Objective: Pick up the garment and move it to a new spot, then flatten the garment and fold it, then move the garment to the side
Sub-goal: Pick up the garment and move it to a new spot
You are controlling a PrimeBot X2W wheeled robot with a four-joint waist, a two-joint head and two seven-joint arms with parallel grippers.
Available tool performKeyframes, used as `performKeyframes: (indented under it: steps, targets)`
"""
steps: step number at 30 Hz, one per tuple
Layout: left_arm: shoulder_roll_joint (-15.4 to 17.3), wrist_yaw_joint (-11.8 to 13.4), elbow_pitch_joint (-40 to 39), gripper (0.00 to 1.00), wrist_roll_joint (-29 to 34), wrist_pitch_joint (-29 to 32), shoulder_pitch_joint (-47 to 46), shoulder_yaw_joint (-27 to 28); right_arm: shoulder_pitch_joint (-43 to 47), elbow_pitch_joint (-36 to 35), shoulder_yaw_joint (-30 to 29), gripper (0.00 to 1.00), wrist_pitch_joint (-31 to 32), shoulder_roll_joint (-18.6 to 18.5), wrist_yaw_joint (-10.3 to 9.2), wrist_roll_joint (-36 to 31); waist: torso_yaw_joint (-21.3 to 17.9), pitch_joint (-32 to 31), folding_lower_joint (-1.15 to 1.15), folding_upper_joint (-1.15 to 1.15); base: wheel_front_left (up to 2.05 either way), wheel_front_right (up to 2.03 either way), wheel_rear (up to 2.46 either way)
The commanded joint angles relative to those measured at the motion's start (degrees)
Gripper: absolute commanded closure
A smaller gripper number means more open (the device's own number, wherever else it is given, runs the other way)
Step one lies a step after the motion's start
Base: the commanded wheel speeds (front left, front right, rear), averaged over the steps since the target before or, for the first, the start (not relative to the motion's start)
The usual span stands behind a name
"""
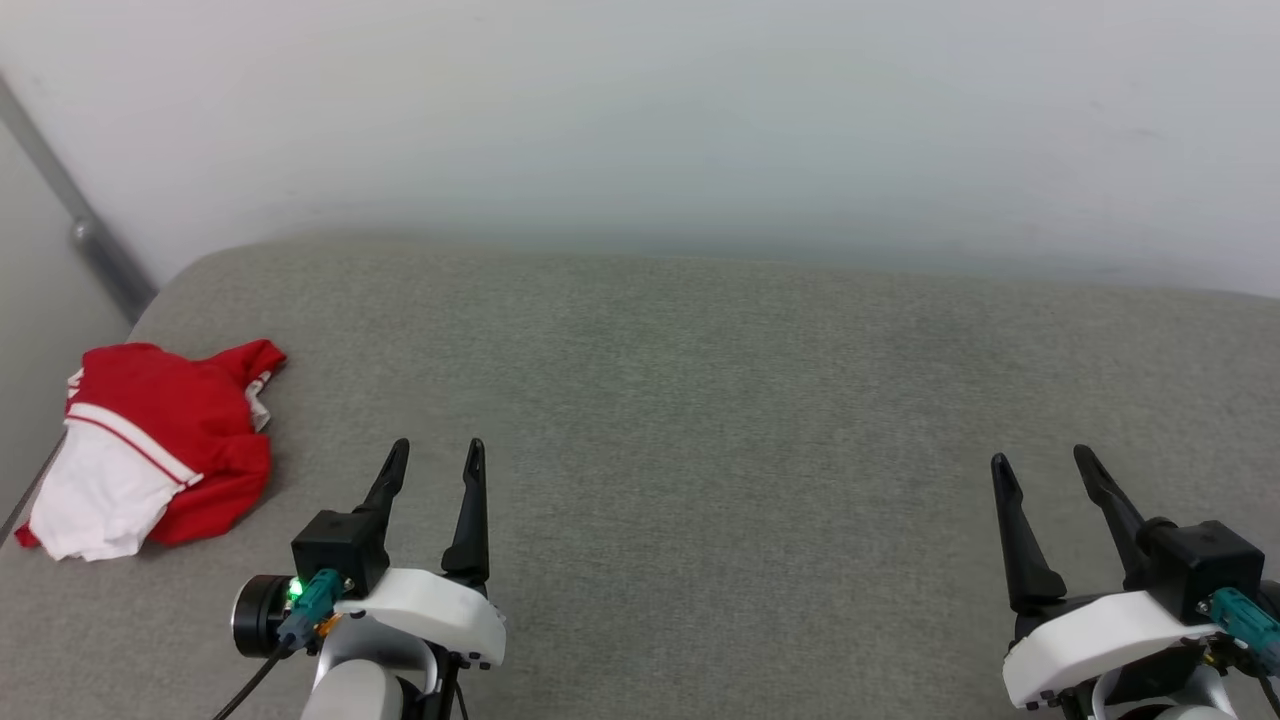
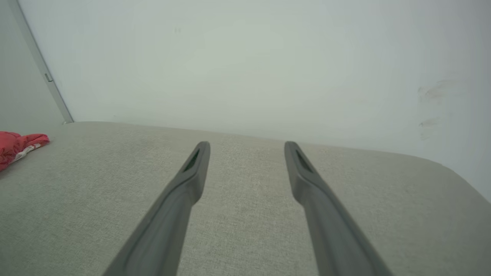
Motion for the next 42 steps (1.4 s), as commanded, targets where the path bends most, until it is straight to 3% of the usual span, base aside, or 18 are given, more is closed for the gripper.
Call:
performKeyframes:
  steps: [1, 14, 23, 33, 42]
  targets:
    - [0.0, 0.1, -0.1, 0.00, -0.1, -0.2, -0.9, 0.0, 0.1, -0.5, 0.1, 0.00, 0.2, 0.1, -0.02, 0.2, 3.0, 0.4, 0.00, 0.00, 0.00, 0.00, 0.00]
    - [0.0, 0.2, -1.1, 0.00, -0.2, -0.2, -2.0, 2.6, -1.3, -2.1, 2.6, 0.00, 0.3, 0.1, -0.02, 1.1, 14.8, 1.6, 0.00, 0.00, 0.00, 0.00, 0.00]
    - [0.0, -0.1, -1.7, 0.00, -0.4, -0.2, -0.7, 4.9, -2.1, -2.5, 3.8, 0.00, 0.7, 0.1, -0.02, 1.4, 20.3, 2.2, 0.00, 0.00, 0.00, 0.00, 0.00]
    - [-0.1, 0.2, -1.7, 0.00, -0.2, -0.2, -1.0, 5.3, -2.6, -2.7, 4.2, 0.00, 1.2, 0.1, -0.02, 1.6, 21.8, 2.7, 0.00, 0.00, 0.00, 0.00, 0.00]
    - [0.6, -0.3, -1.0, 0.00, 0.7, -0.2, -10.2, 5.0, -5.3, -4.3, 5.1, 0.00, 2.8, -1.4, -0.02, 0.7, 19.0, 7.4, 0.00, 0.00, 0.00, 0.00, 0.00]
